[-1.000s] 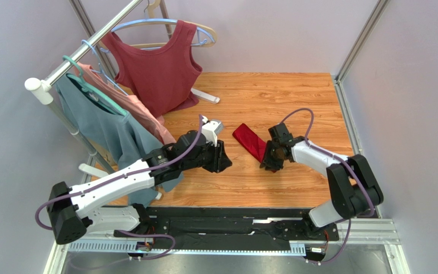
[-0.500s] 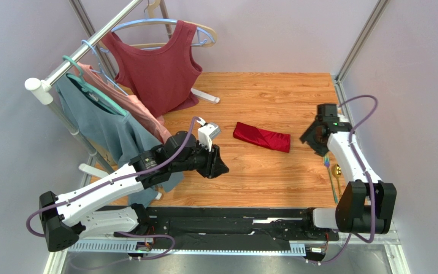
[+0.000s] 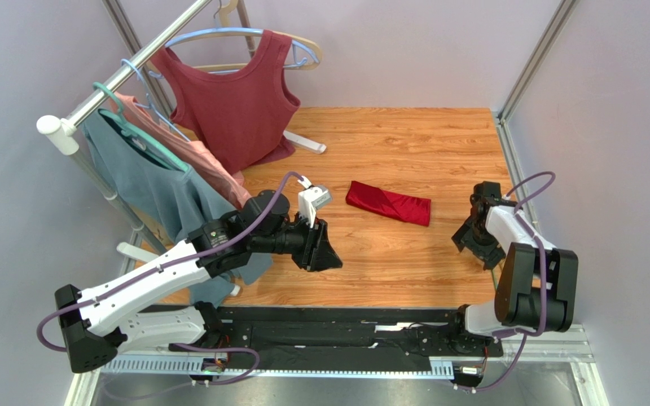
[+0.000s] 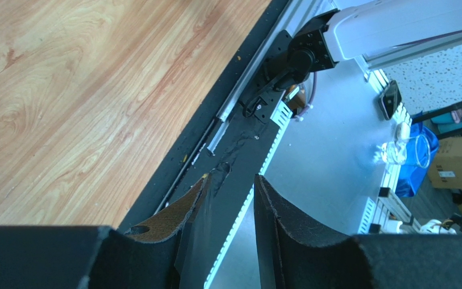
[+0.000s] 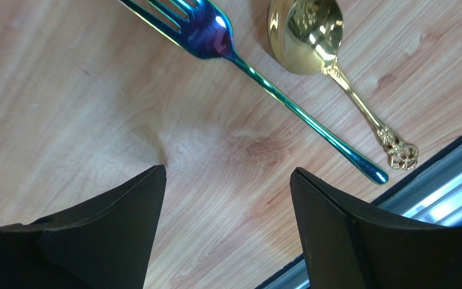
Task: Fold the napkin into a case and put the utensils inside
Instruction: Pick up the fork from the corner of the board.
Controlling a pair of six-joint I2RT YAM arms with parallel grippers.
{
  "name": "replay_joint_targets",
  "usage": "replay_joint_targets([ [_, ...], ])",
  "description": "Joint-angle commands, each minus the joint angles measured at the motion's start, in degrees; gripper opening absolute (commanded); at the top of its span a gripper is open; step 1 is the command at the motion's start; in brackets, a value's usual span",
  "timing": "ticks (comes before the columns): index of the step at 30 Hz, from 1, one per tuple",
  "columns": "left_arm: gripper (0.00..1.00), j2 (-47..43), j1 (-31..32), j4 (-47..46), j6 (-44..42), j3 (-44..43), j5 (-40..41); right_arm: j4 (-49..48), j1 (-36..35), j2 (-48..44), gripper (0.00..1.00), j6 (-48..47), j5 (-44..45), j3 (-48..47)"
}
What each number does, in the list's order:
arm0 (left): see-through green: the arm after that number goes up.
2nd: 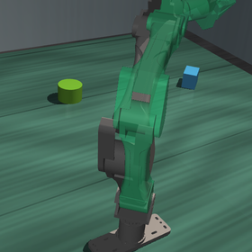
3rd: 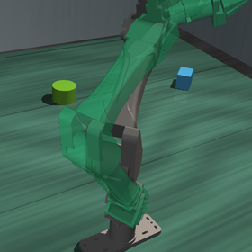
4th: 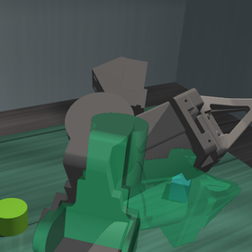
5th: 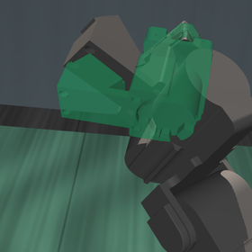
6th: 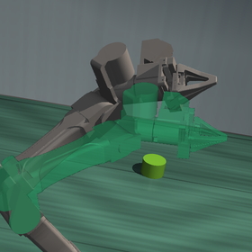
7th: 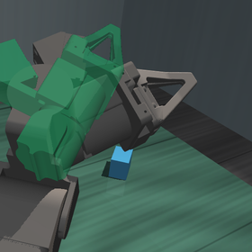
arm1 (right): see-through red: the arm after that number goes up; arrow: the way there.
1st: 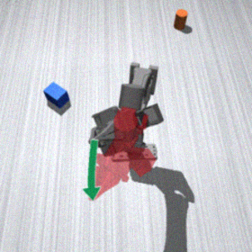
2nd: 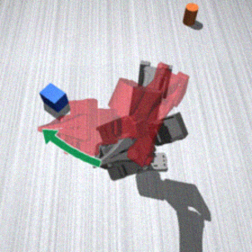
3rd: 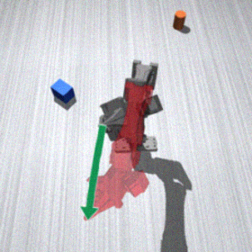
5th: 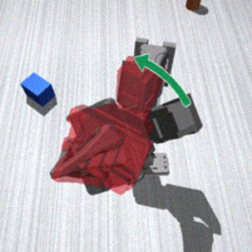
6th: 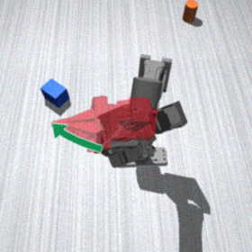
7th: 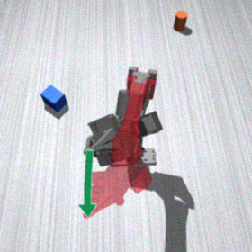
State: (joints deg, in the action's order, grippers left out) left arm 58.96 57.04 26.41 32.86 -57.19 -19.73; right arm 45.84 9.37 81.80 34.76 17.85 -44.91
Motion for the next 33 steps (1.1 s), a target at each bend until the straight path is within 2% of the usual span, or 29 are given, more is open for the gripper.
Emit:
replay_joint_targets([
  [1,0.40,1.3,0.1,1.3,-0.3,-3.9,-2.8,-5.4,1.4,-3.7,0.80,-2.7,0.6,-0.4],
  [14,0.40,6.6,0.1,-2.4,0.8,-4.5,-5.8,-8.8,8.9,-1.9,0.79,-9.3,-2.1,-0.6],
  [25,0.40,7.4,0.1,-2.3,1.4,-5.0,-6.1,-13.6,10.5,4.8,0.71,-11.6,-11.6,0.3],
  [28,0.40,7.7,0.1,-2.9,1.8,-5.0,-6.0,-13.8,10.0,6.5,0.55,-9.7,-14.0,0.7],
  [30,0.40,8.4,0.1,-3.4,1.9,-5.1,-6.4,-13.3,8.7,7.4,0.42,-8.1,-13.5,0.9],
  [31,0.40,8.6,0.1,-3.8,2.0,-5.2,-6.4,-12.7,8.0,8.4,0.34,-6.1,-10.5,0.3],
  [33,0.40,9.0,0.0,-4.8,2.3,-4.8,-5.9,-10.5,6.2,9.8,0.29,-5.4,-7.3,-1.1],
])
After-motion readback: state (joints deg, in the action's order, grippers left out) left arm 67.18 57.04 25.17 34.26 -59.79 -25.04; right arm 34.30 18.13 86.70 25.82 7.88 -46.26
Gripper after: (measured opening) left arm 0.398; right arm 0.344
